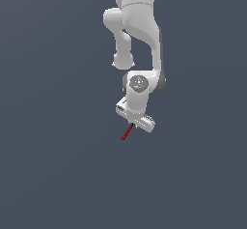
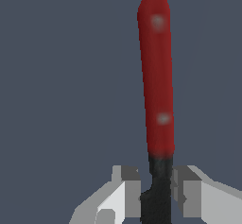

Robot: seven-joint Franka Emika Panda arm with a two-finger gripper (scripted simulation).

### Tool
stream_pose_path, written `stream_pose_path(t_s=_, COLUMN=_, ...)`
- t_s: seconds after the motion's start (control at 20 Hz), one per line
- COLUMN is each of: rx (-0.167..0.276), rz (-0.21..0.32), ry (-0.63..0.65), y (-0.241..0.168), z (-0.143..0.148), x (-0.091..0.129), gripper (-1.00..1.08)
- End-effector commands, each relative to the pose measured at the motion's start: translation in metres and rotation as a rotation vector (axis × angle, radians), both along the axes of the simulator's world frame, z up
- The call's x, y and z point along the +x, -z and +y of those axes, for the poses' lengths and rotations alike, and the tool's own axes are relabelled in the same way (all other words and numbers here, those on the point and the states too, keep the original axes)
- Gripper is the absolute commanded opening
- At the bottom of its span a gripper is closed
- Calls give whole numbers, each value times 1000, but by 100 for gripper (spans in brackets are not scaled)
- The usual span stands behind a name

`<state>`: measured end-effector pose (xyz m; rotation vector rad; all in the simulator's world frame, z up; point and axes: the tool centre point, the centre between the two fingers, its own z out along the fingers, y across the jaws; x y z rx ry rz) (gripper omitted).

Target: Pick up the object and move it to a goal position.

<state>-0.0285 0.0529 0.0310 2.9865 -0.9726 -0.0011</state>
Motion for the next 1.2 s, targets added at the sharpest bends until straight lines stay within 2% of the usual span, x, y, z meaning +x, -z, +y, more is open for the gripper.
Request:
stream_pose_path(t_s=0.0, rx=0, rz=-1, ry=1, y=-15, z=-12, x=3, gripper=-100)
stream_pose_path(t_s=1.15, rx=1, rz=-1, ry=0, y=-225, z=-175, x=44, gripper=-100)
